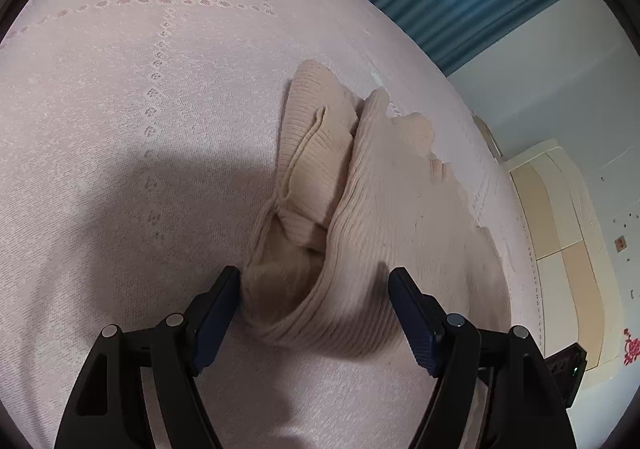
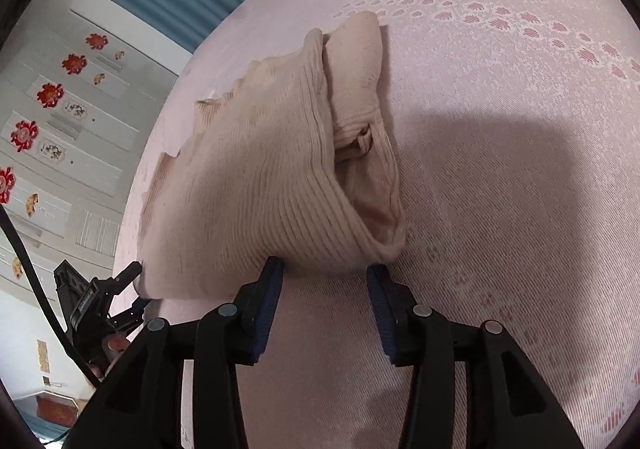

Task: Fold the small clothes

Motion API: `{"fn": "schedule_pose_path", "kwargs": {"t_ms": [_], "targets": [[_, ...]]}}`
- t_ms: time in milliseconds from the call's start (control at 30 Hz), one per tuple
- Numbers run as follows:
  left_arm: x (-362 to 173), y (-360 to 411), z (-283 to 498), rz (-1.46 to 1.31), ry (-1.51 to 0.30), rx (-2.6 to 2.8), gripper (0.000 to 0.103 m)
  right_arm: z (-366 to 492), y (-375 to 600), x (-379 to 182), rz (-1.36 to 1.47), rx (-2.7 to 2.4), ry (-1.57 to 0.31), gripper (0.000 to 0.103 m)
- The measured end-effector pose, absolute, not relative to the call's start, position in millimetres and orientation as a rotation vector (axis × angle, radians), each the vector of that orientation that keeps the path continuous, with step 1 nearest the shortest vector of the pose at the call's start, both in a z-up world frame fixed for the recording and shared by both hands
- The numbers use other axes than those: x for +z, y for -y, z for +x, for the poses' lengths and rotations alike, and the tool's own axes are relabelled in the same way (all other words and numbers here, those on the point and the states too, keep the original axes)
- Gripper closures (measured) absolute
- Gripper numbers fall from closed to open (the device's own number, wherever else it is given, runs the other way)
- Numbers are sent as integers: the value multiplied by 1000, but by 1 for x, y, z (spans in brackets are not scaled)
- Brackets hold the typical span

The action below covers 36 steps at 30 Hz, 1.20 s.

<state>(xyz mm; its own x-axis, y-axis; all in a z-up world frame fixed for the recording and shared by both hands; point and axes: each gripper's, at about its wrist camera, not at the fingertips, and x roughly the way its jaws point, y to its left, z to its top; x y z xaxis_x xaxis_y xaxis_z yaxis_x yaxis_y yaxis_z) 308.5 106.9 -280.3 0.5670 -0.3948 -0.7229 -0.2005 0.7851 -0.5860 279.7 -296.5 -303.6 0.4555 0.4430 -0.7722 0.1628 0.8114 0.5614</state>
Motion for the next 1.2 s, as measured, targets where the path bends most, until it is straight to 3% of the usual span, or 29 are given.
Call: {"fn": "schedule_pose_path", "kwargs": {"t_ms": [167, 333, 400, 500, 533, 567, 600, 1200], "targets": [[-279, -103, 311, -672, -985, -128, 34, 283, 305, -306, 672, 199, -1091, 59], [-279, -106, 305, -621, -988, -118, 56, 288, 309, -307, 704, 186, -1077, 59], [-280, -111, 304, -636, -991, -122, 69, 289, 310, -307, 709, 179, -1065, 60], [-285, -119, 304, -697, -1002, -141, 85, 291, 309, -308, 693, 147, -1046, 68], [-286, -120, 304, -712, -1001, -144, 87, 291, 309, -307, 683, 128, -1041, 71], [-286, -120, 303, -721, -1000, -146, 88, 291, 309, -308, 670, 109, -1037, 85], [-285, -119, 303, -717, -998, -145, 89, 290, 308, -307, 663, 107, -1029, 91], [-262, -109, 230, -641, -962, -129, 92, 227, 309, -262, 660, 138, -918, 95]]}}
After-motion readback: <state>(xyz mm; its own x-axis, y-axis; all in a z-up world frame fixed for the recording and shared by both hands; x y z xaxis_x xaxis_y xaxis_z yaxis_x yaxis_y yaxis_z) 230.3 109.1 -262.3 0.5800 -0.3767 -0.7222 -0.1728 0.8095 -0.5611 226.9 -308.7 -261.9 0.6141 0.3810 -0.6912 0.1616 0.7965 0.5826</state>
